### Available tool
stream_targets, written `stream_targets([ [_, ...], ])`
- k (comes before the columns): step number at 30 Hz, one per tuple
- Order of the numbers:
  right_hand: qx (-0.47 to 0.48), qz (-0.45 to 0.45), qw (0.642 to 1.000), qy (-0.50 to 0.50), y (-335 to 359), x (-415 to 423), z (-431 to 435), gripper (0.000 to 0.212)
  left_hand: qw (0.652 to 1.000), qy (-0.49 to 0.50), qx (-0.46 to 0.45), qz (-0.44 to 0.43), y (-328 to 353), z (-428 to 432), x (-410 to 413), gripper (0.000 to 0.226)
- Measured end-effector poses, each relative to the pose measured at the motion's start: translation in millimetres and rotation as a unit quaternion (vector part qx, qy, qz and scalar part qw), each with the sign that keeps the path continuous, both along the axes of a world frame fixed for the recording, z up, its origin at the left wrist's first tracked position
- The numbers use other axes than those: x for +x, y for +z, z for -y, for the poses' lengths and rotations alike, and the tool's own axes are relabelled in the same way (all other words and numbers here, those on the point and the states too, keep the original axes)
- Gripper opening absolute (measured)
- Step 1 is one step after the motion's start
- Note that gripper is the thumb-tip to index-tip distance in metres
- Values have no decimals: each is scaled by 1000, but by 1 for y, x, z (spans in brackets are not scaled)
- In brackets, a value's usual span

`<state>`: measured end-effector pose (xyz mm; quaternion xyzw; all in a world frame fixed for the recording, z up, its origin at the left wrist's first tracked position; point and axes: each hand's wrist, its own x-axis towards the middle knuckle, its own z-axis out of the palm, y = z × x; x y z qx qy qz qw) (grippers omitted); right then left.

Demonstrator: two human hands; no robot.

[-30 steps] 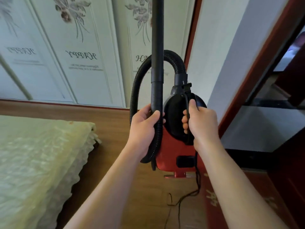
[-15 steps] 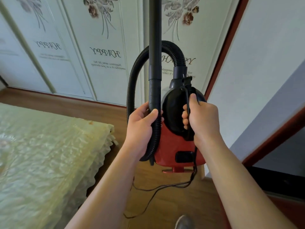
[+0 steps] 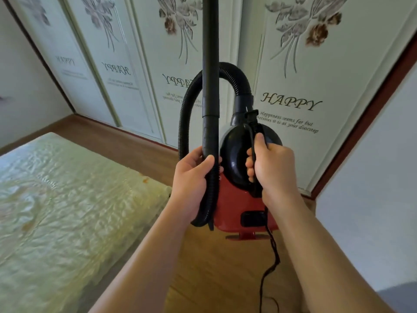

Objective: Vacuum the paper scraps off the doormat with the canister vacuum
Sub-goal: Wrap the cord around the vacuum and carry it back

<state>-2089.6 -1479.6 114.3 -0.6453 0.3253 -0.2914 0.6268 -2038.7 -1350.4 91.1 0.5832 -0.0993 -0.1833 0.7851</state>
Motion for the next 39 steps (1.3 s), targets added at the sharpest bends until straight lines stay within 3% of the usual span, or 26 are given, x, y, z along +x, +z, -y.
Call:
stream_targets([
  [10, -2, 5, 998, 62, 0, 122, 50, 46, 998, 59, -7, 4, -5, 43, 108, 19],
  [21, -10, -15, 996, 90, -14, 311, 48, 46, 995, 75, -61, -28, -29, 43, 307, 19],
  [32, -4, -27, 993, 117, -15, 466, 56, 47, 993, 92, -63, -28, -32, 45, 454, 19],
  [39, 17, -32, 982, 185, -32, 570, 83, 46, 986, 159, -42, -28, -48, 69, 542, 20],
])
